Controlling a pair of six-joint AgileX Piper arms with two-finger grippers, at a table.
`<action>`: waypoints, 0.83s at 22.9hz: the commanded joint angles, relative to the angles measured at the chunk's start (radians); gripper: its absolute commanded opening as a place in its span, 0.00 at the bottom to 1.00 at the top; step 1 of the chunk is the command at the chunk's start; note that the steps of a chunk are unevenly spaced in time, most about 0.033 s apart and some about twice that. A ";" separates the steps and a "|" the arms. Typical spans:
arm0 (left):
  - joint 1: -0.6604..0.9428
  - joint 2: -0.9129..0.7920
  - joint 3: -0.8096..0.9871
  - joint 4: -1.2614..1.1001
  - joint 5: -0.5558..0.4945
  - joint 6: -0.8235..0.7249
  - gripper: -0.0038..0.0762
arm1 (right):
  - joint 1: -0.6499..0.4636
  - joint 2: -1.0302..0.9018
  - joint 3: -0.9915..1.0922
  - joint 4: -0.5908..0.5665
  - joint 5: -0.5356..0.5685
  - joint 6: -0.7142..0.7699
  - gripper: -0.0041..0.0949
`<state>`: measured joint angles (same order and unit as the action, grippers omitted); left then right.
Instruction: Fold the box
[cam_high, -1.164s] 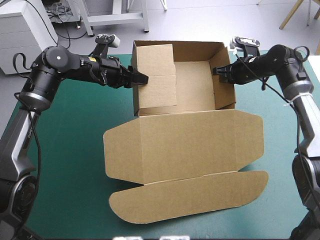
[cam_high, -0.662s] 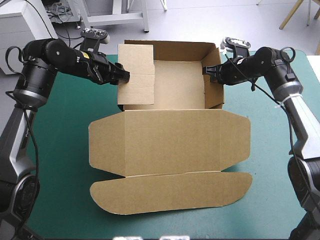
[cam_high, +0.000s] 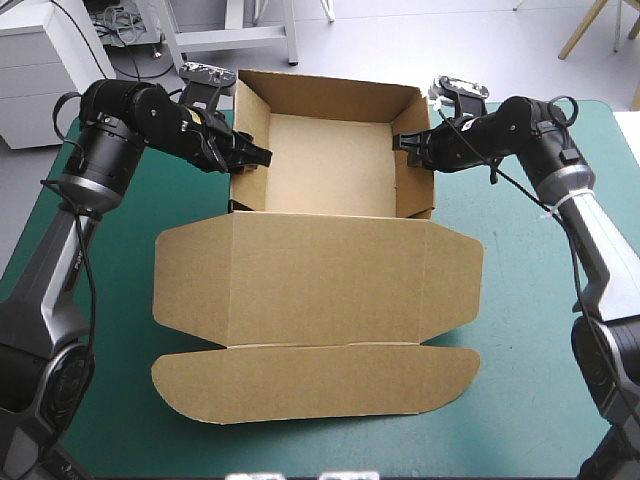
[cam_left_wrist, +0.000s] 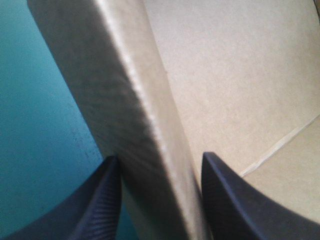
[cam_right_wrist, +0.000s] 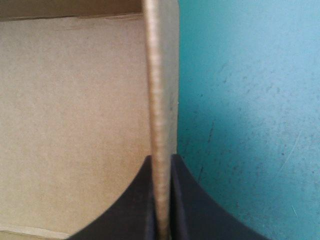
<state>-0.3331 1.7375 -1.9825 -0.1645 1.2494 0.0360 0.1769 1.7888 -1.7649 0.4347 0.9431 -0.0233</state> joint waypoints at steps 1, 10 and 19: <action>-0.002 -0.033 -0.036 -0.001 0.045 -0.009 0.31 | 0.019 -0.058 -0.030 0.025 -0.025 0.009 0.03; -0.002 0.050 -0.034 -0.011 0.008 -0.005 0.04 | 0.081 -0.058 -0.030 -0.233 0.016 0.073 0.03; -0.002 0.211 -0.028 -0.061 0.022 -0.013 0.04 | 0.081 0.046 -0.030 -0.291 0.133 0.104 0.03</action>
<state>-0.3280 1.9791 -1.9866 -0.1736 1.2347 -0.0080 0.2547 1.8409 -1.7649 0.1243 1.0773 0.1253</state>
